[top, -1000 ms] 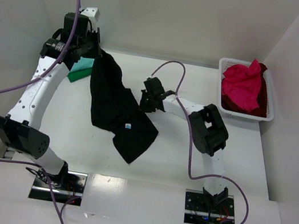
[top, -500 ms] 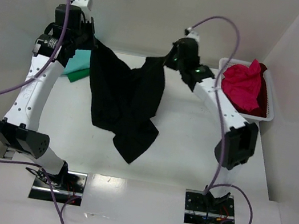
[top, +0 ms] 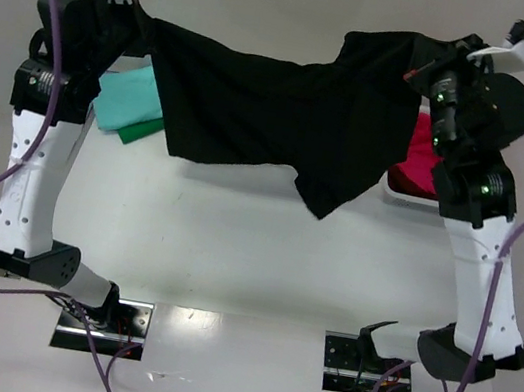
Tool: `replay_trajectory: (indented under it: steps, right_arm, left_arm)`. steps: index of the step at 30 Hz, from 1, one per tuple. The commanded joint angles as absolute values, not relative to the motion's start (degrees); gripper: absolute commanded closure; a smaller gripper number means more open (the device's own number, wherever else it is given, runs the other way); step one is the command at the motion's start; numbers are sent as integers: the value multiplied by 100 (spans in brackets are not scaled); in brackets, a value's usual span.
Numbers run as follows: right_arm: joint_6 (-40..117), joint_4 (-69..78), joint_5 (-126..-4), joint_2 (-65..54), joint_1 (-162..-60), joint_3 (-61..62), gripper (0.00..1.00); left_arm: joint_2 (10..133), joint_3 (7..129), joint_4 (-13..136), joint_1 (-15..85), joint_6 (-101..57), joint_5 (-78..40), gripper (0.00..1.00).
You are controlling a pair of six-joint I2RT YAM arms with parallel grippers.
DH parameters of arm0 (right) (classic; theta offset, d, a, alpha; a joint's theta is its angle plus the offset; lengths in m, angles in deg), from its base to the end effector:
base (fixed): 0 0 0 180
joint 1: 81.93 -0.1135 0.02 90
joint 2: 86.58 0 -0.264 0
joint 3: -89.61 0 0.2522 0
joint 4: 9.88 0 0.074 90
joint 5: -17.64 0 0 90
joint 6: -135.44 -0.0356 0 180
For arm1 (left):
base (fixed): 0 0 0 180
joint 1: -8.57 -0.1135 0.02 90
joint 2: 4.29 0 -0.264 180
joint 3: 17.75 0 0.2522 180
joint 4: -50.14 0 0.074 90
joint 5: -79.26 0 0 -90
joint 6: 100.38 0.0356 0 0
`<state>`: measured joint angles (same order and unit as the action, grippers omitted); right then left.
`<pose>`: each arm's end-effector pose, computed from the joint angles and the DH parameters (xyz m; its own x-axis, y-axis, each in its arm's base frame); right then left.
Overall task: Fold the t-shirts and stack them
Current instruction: Flatten out the tshirt
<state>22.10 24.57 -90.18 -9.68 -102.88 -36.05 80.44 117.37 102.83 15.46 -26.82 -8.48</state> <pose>0.2196 0.0724 0.5869 0.1868 0.4754 -0.8597 -0.1497 0.8787 0.4533 0.2643 -0.0305 0.5663 -0.0611 -0.2775 -0.9588 0.0662 0.9573 -0.2813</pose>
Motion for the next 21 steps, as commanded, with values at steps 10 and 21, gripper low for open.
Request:
replay_trajectory:
  steps: [10, 21]
  right_arm:
    - [2127, 2875, -8484, -3031, -10303, -2831, 99]
    - [2522, 3579, -8554, -3597, -10303, -3410, 100]
  left_arm:
    - [4920, 10466, 9643, 1516, -2724, -1604, 100]
    - [3034, 9147, 9229, 1516, -3323, -573, 100]
